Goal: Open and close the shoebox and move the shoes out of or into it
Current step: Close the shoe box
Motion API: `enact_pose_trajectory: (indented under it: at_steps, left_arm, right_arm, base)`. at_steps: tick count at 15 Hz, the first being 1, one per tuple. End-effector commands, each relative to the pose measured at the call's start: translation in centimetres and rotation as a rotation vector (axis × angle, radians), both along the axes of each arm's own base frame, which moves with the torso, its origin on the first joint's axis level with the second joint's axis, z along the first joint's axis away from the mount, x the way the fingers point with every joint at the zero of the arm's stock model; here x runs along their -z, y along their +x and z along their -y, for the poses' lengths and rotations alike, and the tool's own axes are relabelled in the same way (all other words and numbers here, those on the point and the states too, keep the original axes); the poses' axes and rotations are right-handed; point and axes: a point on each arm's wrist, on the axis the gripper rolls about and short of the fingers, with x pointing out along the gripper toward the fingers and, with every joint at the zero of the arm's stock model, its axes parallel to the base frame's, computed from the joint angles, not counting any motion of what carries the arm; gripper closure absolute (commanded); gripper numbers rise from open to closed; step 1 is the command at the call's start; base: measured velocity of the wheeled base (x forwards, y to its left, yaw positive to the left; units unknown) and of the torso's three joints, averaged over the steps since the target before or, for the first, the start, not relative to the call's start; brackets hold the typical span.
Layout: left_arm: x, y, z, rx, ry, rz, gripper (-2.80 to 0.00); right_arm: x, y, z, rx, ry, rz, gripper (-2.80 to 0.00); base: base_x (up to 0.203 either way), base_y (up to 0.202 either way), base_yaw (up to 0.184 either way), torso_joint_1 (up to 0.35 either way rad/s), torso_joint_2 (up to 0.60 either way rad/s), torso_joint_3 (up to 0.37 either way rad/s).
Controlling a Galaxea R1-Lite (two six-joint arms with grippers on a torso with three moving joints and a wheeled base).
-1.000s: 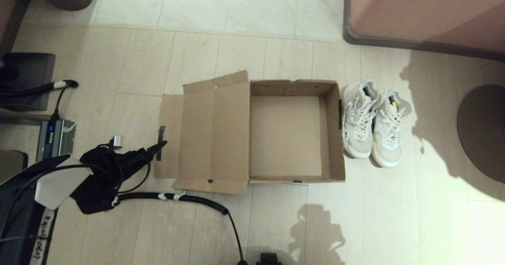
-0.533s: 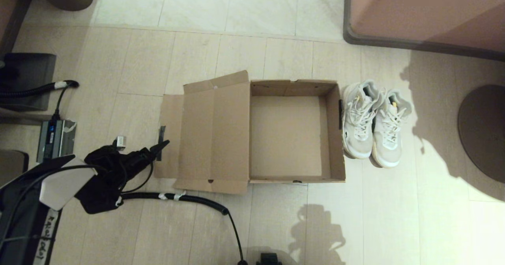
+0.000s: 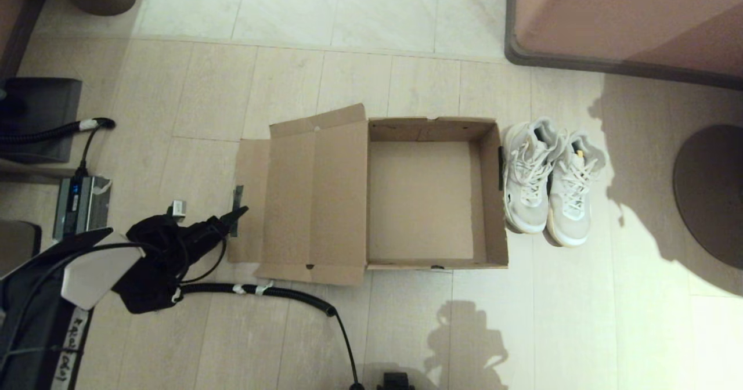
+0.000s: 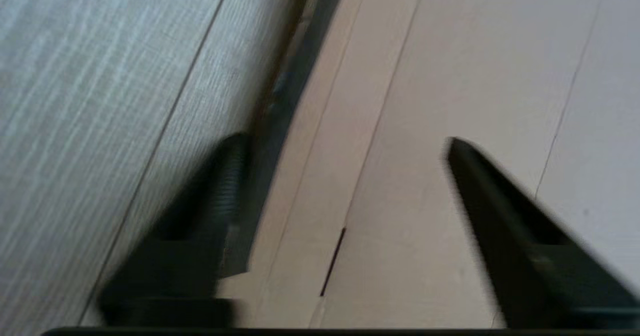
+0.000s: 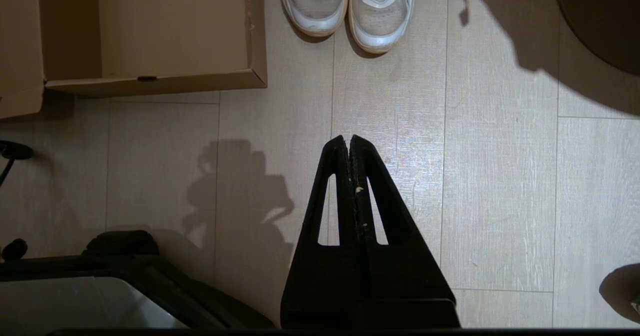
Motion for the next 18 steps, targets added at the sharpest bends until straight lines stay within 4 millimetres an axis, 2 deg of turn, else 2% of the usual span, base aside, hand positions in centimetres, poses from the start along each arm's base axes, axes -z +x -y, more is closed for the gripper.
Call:
enact_pose_trajectory:
  at_steps: [1,4,8,10,12,13,15,16,18]
  left_arm:
    - [0.6,0.0,0.0,0.004,-0.003,-0.003,0.0]
    - [1.4,0.1,0.0,0.011,-0.006,-0.013,0.0]
    - [1.1,0.1,0.0,0.013,-0.003,-0.009,0.0]
    - [0.7,0.1,0.0,0.012,-0.003,-0.006,0.0]
    - [0.2,0.1,0.0,0.012,0.002,-0.008,0.0]
    - [0.0,0.1,-0.1,0.009,0.003,-0.005,0.0]
    - [-0.9,-0.2,-0.4,0.004,0.005,0.004,0.0]
    - [-1.4,-0.5,-0.4,0.002,0.005,0.001,0.0]
    - [-2.3,-1.0,-0.7,-0.007,0.015,0.007,0.0]
  right_arm:
    - [0.0,0.0,0.0,0.0,0.001,-0.001,0.0]
    - [0.0,0.0,0.0,0.0,0.0,-0.001,0.0]
    - [-0.2,0.0,0.0,0.004,-0.03,0.007,0.0]
    - [-3.2,-0.7,0.0,-0.001,-0.032,0.037,0.0]
    - [-7.9,-0.3,0.0,-0.006,0.036,0.005,0.0]
    - [-10.6,1.0,0.0,-0.005,0.082,-0.034,0.0]
    - [-15.2,5.5,0.0,0.005,0.157,-0.148,0.0]
    - [-16.2,8.2,0.0,0.011,0.176,-0.213,0.0]
    - [-16.5,14.9,0.0,0.023,0.186,-0.333,0.0]
  base:
    - [0.0,0.0,0.0,0.0,0.0,0.0]
    - [0.0,0.0,0.0,0.0,0.0,0.0]
    - [0.0,0.0,0.0,0.0,0.0,0.0]
    - [0.0,0.0,0.0,0.0,0.0,0.0]
    - [0.0,0.0,0.0,0.0,0.0,0.0]
    - [0.0,0.0,0.0,0.0,0.0,0.0]
    - [0.0,0.0,0.0,0.0,0.0,0.0]
    - [0.0,0.0,0.0,0.0,0.0,0.0]
    - [0.0,0.0,0.0,0.0,0.0,0.0]
